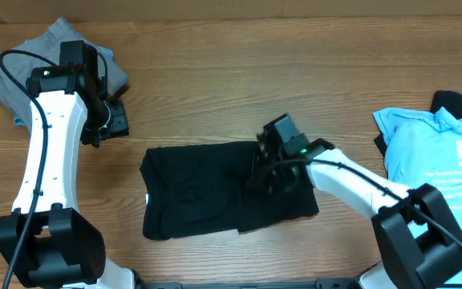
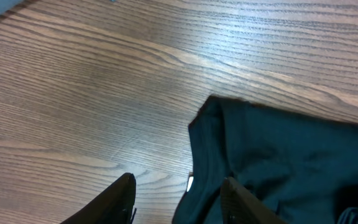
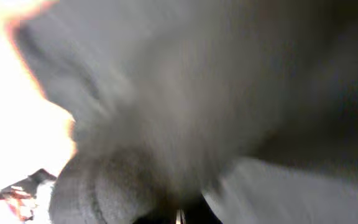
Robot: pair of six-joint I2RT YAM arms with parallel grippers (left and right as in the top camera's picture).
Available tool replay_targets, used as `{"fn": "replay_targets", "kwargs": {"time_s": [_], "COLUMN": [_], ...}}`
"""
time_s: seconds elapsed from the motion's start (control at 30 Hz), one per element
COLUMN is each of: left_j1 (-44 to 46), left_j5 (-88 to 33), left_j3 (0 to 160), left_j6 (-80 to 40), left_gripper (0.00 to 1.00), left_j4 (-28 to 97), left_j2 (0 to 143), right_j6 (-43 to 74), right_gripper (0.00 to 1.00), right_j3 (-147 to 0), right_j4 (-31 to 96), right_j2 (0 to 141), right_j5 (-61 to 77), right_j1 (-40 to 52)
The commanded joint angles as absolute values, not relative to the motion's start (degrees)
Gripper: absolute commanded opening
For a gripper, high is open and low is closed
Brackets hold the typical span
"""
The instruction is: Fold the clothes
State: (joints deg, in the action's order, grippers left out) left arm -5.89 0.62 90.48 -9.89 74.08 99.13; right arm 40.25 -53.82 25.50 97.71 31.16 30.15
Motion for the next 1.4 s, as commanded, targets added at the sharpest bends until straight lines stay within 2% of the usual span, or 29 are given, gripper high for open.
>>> {"fn": "replay_targets", "kwargs": {"time_s": [0.0,0.1,0.2,0.43,0.63,0.87,0.93,1.1,1.23,1.37], "left_j1": [-5.82,-5.82,-5.82,-5.82,-5.82,-5.82,-5.82,-5.82,-5.82,-5.82], "left_j5": [-0.03,-0.08,-0.05,-0.05,-0.05,-0.08,-1.58,-3.79,-4.16,-4.71], "left_j3": [91.72,91.72,91.72,91.72,91.72,91.72,91.72,91.72,91.59,90.45], "left_j6": [-8.56,-8.56,-8.54,-8.54,-8.56,-8.58,-8.58,-8.56,-8.56,-8.56], "left_gripper": [0.48,0.48,0.47,0.47,0.50,0.53,0.56,0.59,0.63,0.65], "left_j4": [73.87,73.91,74.72,76.12,74.70,74.32,74.50,74.78,74.78,75.00], "left_j2": [99.09,99.09,99.09,99.09,99.09,99.09,99.09,99.09,99.09,99.09], "right_j6": [42.39,45.34,48.18,48.01,48.36,67.68,71.81,67.57,66.85,57.21], "right_gripper": [0.05,0.06,0.07,0.07,0.04,0.04,0.04,0.04,0.05,0.10], "right_j3": [-54.48,-54.48,-54.50,-55.96,-55.88,-55.88,-55.88,-56.01,-57.12,-58.83], "right_j4": [14.13,4.36,0.51,10.07,17.15,13.47,4.91,-7.42,-7.90,-8.27], "right_j2": [97.65,97.65,97.65,97.32,98.21,106.02,112.46,114.76,114.63,112.92], "right_j5": [37.17,33.87,32.25,42.46,32.49,22.52,24.14,26.65,27.70,33.56], "right_j1": [27.29,27.24,27.09,25.10,26.48,29.95,30.96,30.46,28.40,24.75]}}
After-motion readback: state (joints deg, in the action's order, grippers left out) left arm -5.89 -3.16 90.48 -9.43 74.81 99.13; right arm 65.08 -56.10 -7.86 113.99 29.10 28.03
